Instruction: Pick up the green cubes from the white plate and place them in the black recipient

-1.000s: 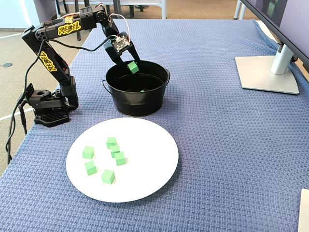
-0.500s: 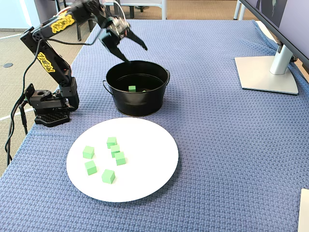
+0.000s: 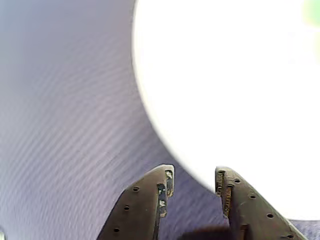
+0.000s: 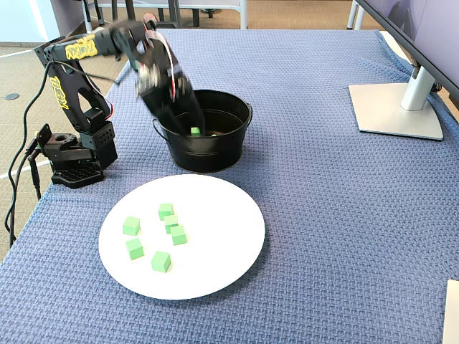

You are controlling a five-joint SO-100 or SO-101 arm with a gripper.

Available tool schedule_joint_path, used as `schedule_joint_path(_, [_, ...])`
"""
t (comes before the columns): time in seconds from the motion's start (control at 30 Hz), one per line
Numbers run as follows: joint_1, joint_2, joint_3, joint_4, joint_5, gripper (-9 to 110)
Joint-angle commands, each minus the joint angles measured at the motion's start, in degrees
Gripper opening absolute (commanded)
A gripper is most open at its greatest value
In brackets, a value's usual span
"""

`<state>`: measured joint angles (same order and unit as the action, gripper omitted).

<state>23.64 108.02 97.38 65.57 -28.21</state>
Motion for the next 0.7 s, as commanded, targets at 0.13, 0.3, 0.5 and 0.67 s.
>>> schedule_joint_path(0.13, [6.1, -2.5, -2.2, 13.3, 3.7, 6])
schedule_joint_path(0.3, [12.3, -2.1, 2.3, 13.1, -1.0, 3])
schedule_joint_path(0.5, [18.2, -4.6, 7.0, 9.0, -5.4, 5])
schedule_joint_path(0.67, [22.9, -9.1, 7.8, 5.3, -6.1, 8])
